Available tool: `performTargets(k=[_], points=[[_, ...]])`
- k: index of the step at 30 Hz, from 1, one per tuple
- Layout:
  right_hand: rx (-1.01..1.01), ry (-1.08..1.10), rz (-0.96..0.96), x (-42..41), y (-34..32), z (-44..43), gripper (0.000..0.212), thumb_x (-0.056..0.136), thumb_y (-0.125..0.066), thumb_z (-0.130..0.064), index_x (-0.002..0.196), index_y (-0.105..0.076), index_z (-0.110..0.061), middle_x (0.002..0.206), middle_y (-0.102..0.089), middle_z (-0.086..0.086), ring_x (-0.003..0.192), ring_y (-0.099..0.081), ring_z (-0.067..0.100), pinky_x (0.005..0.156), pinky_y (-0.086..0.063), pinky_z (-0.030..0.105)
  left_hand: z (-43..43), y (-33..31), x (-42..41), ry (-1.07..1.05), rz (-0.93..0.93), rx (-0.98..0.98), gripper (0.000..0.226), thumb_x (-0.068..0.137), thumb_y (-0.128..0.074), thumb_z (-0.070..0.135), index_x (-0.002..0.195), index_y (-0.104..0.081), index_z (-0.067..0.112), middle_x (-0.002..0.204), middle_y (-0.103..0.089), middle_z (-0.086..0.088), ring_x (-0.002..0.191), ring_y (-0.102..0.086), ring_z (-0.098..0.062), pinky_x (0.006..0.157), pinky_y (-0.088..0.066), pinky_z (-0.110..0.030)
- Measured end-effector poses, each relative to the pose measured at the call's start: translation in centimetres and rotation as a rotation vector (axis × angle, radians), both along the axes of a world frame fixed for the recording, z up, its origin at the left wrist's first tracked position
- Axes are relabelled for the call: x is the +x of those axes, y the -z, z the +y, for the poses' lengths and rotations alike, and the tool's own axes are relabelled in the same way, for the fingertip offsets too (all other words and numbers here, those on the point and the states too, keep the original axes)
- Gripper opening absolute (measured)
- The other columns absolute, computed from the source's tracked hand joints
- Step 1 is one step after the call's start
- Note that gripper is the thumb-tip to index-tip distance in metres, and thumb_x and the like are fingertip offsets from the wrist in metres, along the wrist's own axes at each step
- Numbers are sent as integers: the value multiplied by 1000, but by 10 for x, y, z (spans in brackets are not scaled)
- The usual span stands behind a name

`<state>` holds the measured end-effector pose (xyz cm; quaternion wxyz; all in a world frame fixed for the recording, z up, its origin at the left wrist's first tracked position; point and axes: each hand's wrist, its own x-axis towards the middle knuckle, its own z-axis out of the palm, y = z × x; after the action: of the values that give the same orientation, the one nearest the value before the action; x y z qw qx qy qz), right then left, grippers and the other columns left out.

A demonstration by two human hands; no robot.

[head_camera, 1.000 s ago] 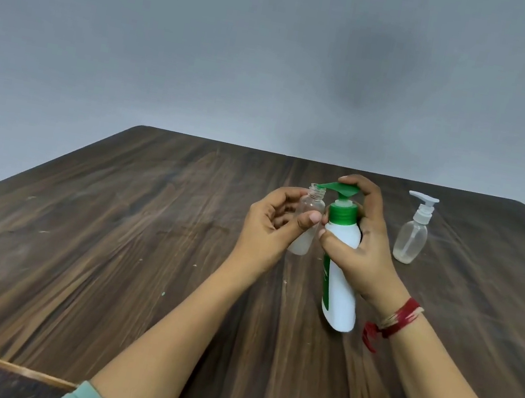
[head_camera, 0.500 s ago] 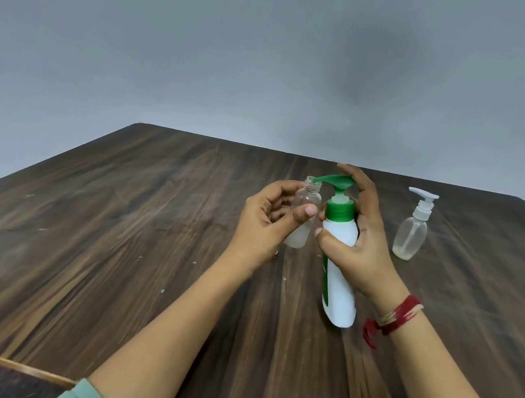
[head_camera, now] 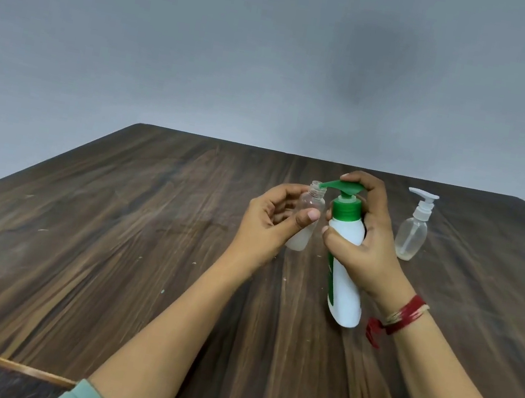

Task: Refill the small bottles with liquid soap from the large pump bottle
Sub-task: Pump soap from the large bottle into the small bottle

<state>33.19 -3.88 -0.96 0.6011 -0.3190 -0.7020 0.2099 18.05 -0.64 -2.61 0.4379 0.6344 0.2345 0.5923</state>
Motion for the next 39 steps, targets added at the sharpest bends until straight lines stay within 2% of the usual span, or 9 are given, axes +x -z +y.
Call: performTargets(k=[2, 4, 7, 15, 18, 26, 30, 33, 39], points=[[-10, 1, -1, 1, 0, 0, 60, 70, -61, -14, 125, -41, -25, 98, -55, -4, 74, -55, 11, 69, -47, 27, 1, 0, 0, 0, -22, -21, 35, 71, -73, 31, 103, -63, 22, 93, -73, 11, 92, -67, -5, 81, -52, -20], [-21, -8, -5, 1, 0, -1, 67, 71, -60, -10, 131, -39, -28, 91, -55, -3, 72, -55, 14, 67, -49, 28, 3, 1, 0, 10, -50, -48, 31, 76, -74, 16, 104, -62, 16, 94, -72, 6, 90, -67, -3, 78, -51, -17], [-23, -11, -11, 1, -1, -1, 73, 72, -58, -1, 136, -37, -28, 93, -56, -1, 73, -55, 15, 69, -50, 27, 4, 2, -1, 42, -49, -60, 27, 83, -66, 2, 108, -60, 9, 101, -68, -5, 91, -67, -3, 80, -51, -18], [-16, -5, -21, 1, -2, -2, 69, 70, -58, 2, 129, -39, -27, 104, -55, -18, 73, -55, 17, 67, -50, 29, 3, 0, 0, 51, -66, -67, 31, 79, -64, 12, 109, -61, 10, 103, -68, -5, 94, -67, -6, 81, -51, -19], [-16, -10, -31, 1, -3, -3, 66, 70, -60, -4, 128, -40, -29, 109, -55, -20, 73, -55, 15, 69, -50, 28, 2, 1, 0, 55, -77, -59, 30, 79, -64, 12, 109, -61, 10, 100, -70, -1, 94, -67, -7, 81, -51, -19], [-4, 16, -8, 1, -4, -3, 53, 69, -60, -20, 119, -43, -25, 100, -54, -1, 73, -54, 15, 67, -47, 27, 1, 1, 2, 78, -75, -59, 29, 78, -66, 13, 106, -63, 15, 94, -73, 7, 93, -67, -6, 81, -51, -20], [-22, 19, 3, 2, -2, -2, 53, 68, -59, -19, 118, -43, -27, 93, -53, 2, 71, -54, 17, 64, -49, 34, 0, 1, 2, 79, -64, -63, 29, 77, -69, 15, 106, -64, 17, 96, -73, 6, 94, -67, -7, 81, -52, -21], [-23, 9, -2, 2, -2, -2, 57, 69, -60, -17, 122, -42, -27, 100, -54, 0, 72, -54, 15, 67, -47, 30, 0, 1, 2, 68, -65, -70, 29, 78, -68, 15, 107, -63, 16, 99, -72, 3, 94, -67, -7, 81, -52, -21], [-20, -19, -12, 0, 0, -1, 75, 71, -57, 3, 137, -36, -26, 110, -54, -3, 76, -54, 13, 72, -48, 25, 1, 1, 0, 51, -73, -79, 31, 81, -65, 10, 112, -60, 8, 104, -69, -5, 94, -67, -6, 82, -51, -19]])
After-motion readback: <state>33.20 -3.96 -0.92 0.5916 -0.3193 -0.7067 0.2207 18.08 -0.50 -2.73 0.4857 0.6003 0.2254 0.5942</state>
